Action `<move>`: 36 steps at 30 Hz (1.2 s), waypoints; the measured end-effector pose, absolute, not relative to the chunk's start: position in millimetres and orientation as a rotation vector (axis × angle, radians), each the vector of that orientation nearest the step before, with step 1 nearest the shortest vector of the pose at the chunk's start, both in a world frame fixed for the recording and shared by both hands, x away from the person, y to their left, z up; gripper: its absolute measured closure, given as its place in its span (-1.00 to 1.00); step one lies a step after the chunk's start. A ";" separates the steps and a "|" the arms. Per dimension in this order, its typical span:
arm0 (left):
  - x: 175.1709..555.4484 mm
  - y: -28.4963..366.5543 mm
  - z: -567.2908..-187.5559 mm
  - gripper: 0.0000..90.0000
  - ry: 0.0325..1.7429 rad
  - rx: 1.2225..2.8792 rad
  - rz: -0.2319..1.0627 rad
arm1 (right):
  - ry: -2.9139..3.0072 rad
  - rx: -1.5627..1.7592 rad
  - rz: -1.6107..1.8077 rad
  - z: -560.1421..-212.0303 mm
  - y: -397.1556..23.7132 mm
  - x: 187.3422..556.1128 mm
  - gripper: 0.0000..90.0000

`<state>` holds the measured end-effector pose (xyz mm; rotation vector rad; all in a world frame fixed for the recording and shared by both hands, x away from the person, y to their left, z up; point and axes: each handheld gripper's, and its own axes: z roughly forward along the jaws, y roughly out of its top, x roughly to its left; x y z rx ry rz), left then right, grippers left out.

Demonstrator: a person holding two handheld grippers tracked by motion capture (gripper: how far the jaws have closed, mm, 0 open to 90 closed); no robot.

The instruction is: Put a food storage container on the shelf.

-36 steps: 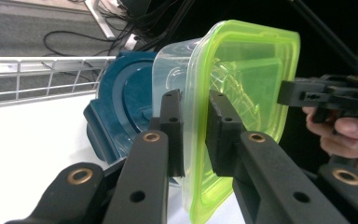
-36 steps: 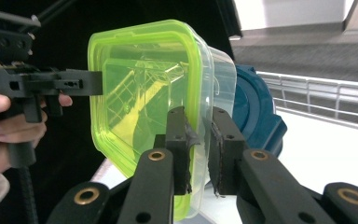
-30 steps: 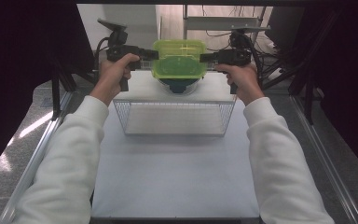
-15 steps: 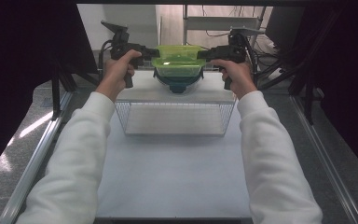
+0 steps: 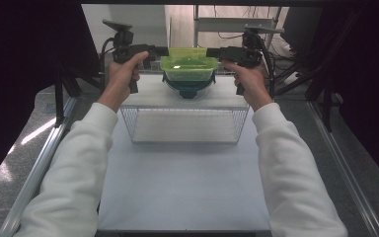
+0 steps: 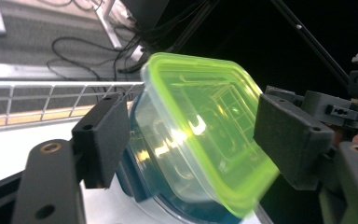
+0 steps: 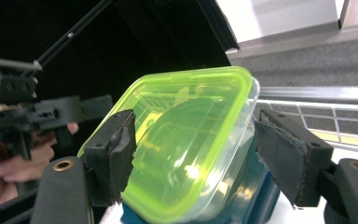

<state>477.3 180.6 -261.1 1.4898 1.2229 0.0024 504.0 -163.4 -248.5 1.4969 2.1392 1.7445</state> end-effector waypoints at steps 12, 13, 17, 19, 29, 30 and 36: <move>400.2 191.6 -273.0 -0.47 1.111 1.578 0.095 | 2.257 1.174 1.638 -253.6 -193.2 440.5 -0.39; 393.9 192.0 -277.0 -0.46 1.100 1.592 0.087 | 2.271 1.160 1.634 -256.0 -196.3 435.3 -0.39; 369.7 194.7 -297.9 -0.45 1.067 1.651 0.061 | 2.322 1.096 1.614 -266.9 -207.4 413.9 -0.38; 357.4 195.5 -310.6 -0.44 1.071 1.687 0.056 | 2.350 1.082 1.589 -275.0 -211.6 403.4 -0.38; 304.4 193.8 -373.5 -0.43 1.086 1.803 0.016 | 2.477 1.104 1.404 -335.2 -228.5 357.2 -0.38; 304.4 193.8 -373.5 -0.43 1.086 1.803 0.016 | 2.484 1.110 1.397 -339.2 -230.1 354.8 -0.38; 275.9 187.5 -419.0 -0.42 1.110 1.883 0.057 | 2.515 1.159 1.337 -377.5 -242.6 329.6 -0.39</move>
